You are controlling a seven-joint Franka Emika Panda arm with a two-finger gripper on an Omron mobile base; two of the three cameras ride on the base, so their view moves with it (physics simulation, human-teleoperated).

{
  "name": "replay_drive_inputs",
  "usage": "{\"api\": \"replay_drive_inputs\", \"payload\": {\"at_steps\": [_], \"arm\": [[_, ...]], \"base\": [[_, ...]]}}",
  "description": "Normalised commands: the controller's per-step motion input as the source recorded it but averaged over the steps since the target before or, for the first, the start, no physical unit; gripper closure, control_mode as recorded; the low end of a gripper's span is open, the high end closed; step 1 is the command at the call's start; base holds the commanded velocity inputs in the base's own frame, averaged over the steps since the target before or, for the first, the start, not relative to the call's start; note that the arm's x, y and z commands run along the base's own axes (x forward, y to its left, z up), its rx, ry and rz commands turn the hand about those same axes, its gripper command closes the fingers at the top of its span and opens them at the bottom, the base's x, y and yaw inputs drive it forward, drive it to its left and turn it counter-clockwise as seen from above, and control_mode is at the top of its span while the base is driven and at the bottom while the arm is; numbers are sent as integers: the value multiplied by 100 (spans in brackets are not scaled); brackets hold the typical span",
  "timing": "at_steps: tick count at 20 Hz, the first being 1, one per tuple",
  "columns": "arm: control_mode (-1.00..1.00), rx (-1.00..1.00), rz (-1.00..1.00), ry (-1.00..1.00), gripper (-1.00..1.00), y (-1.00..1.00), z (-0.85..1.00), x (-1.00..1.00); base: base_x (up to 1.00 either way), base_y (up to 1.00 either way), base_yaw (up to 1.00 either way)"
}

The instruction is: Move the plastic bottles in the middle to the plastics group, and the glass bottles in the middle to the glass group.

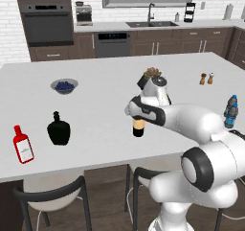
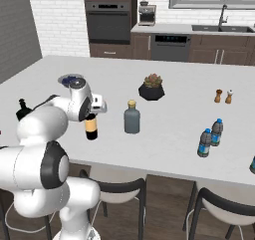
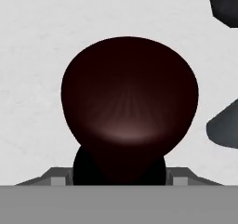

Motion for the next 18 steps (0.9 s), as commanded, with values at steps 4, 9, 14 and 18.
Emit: {"api": "replay_drive_inputs", "payload": {"at_steps": [4, 9, 14, 18], "arm": [[-100, 0, 28, 0, 100, 87, 3, 0], [-100, 0, 29, 2, 100, 84, 1, 0], [-100, 0, 30, 2, 100, 80, 0, 0], [-100, 0, 23, 0, 100, 77, 0, 0]], "base": [[0, 0, 0], [0, 0, 0], [0, 0, 0], [0, 0, 0]]}}
